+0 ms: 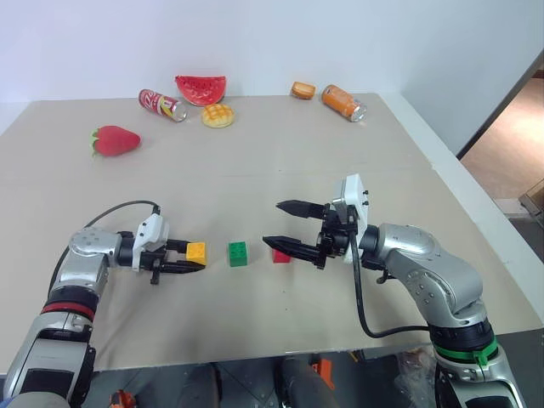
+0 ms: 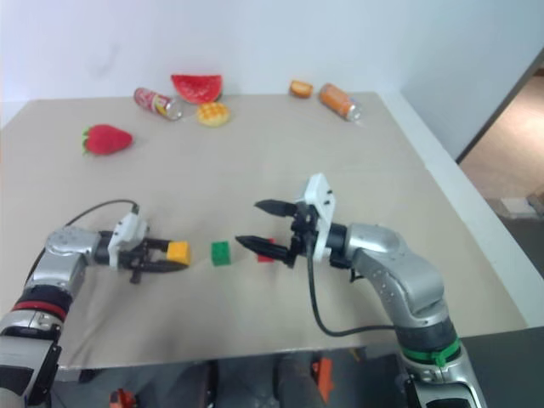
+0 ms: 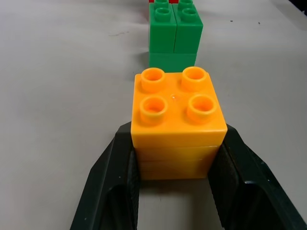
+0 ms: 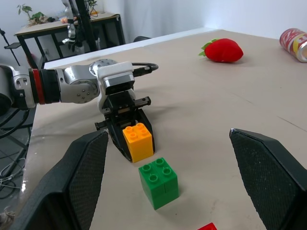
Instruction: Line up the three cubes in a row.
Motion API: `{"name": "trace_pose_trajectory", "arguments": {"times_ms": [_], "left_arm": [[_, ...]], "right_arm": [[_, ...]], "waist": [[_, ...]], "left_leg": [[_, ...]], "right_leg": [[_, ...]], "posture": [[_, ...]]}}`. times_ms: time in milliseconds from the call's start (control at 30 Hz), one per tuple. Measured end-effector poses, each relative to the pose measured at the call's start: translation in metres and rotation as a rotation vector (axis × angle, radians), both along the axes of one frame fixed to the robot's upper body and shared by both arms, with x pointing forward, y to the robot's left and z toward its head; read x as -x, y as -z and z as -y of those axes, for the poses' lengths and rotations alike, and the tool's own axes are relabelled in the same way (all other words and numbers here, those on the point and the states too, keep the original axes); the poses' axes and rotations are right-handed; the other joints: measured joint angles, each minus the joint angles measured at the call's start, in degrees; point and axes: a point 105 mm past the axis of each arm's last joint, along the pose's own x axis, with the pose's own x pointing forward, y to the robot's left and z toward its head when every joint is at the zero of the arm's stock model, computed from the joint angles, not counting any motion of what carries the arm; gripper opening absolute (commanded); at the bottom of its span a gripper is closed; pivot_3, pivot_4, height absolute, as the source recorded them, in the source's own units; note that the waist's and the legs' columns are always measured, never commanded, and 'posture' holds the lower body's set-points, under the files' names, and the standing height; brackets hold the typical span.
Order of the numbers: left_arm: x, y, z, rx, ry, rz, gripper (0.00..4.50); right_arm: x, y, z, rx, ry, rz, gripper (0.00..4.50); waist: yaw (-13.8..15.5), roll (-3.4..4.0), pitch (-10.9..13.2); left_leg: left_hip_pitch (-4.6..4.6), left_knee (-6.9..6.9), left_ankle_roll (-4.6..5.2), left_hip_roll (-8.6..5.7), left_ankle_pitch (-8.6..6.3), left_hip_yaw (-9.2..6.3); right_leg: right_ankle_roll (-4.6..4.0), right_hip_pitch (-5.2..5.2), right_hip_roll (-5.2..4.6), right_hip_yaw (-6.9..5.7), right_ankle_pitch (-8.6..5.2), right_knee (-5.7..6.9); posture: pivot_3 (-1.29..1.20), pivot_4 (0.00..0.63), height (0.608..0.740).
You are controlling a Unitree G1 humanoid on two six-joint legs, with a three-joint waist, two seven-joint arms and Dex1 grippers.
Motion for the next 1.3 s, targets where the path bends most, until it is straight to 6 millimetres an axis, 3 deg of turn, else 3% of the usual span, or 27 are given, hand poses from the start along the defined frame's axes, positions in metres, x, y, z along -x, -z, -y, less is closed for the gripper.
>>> {"name": "trace_pose_trajectory", "arguments": {"times_ms": [33,200,533,700,867,1000,1033,1133,1233,1300], "left_arm": [[-0.001,0.001,-0.001,-0.008,-0.004,0.004,2.52],[-0.006,0.002,-0.004,0.018,-0.056,0.036,4.22],[0.015,0.001,-0.019,0.011,-0.059,-0.066,4.22],[0.024,-0.005,-0.054,-0.033,-0.185,-0.150,4.22],[0.005,-0.019,-0.089,0.020,-0.512,-0.137,4.22],[-0.007,-0.036,-0.124,0.192,-0.869,-0.048,4.22],[-0.007,-0.039,-0.133,0.270,-0.991,-0.006,4.22],[0.004,-0.026,-0.152,0.436,-1.242,-0.015,4.22],[0.009,-0.015,-0.150,0.554,-1.393,-0.020,4.22],[0.010,-0.013,-0.147,0.582,-1.436,-0.017,4.22]], "right_arm": [[0.000,0.000,0.000,0.000,0.000,0.000,4.20],[0.000,0.000,0.000,0.000,0.000,0.000,4.20],[-0.003,-0.001,0.000,0.001,-0.007,0.000,4.20],[-0.006,-0.005,0.001,0.007,-0.012,0.021,4.20],[-0.018,0.000,0.010,0.017,0.053,0.018,4.20],[-0.041,0.020,0.051,-0.011,0.305,-0.042,4.20],[-0.046,0.028,0.070,-0.049,0.421,-0.069,4.20],[-0.057,0.047,0.118,-0.106,0.714,-0.121,4.20],[-0.068,0.053,0.148,-0.151,0.966,-0.090,4.20],[-0.069,0.057,0.155,-0.144,1.038,-0.070,4.20]], "waist": [[0.0,0.00,0.0],[0.0,0.03,0.0],[-0.4,0.03,0.0],[-1.0,0.03,0.0],[-0.8,0.02,0.0],[-0.3,0.01,0.0],[-0.1,0.01,0.0],[0.0,0.01,0.0],[0.1,-0.01,0.0],[0.0,-0.01,0.0]], "left_leg": [[0.02,0.00,0.00,0.00,0.00,0.00],[0.10,0.00,0.26,0.00,0.17,-0.01],[0.10,-0.10,0.29,0.09,0.16,0.04],[0.14,-0.17,0.33,0.22,0.13,-0.03],[0.11,-0.08,0.33,0.20,0.14,-0.01],[0.07,-0.10,0.31,0.11,0.14,0.13],[0.08,-0.11,0.28,0.10,0.12,0.13],[0.01,-0.09,0.19,0.07,0.06,0.17],[0.06,-0.07,0.12,0.05,0.12,0.15],[0.16,-0.07,0.13,0.04,0.20,0.15]], "right_leg": [[-0.01,0.01,0.00,0.00,0.01,0.02],[-0.04,0.07,0.01,0.00,0.21,0.04],[-0.10,-0.01,0.09,0.05,0.13,0.04],[-0.23,-0.04,0.21,-0.02,0.08,0.08],[-0.23,-0.02,0.14,-0.04,0.13,0.09],[-0.07,-0.02,-0.06,0.03,0.11,0.01],[-0.02,0.00,-0.08,0.04,0.07,0.02],[0.05,-0.04,-0.11,0.10,0.03,0.02],[0.07,-0.01,-0.08,0.11,0.19,0.03],[0.02,0.04,-0.05,0.12,0.33,0.03]], "posture": [[0.00,0.150,0.740],[0.00,0.150,0.740],[0.00,0.150,0.740],[0.00,0.150,0.740],[0.00,0.150,0.740],[0.00,0.150,0.740],[0.00,0.150,0.740],[0.00,0.150,0.740],[0.00,0.150,0.740],[0.00,0.150,0.740]]}}
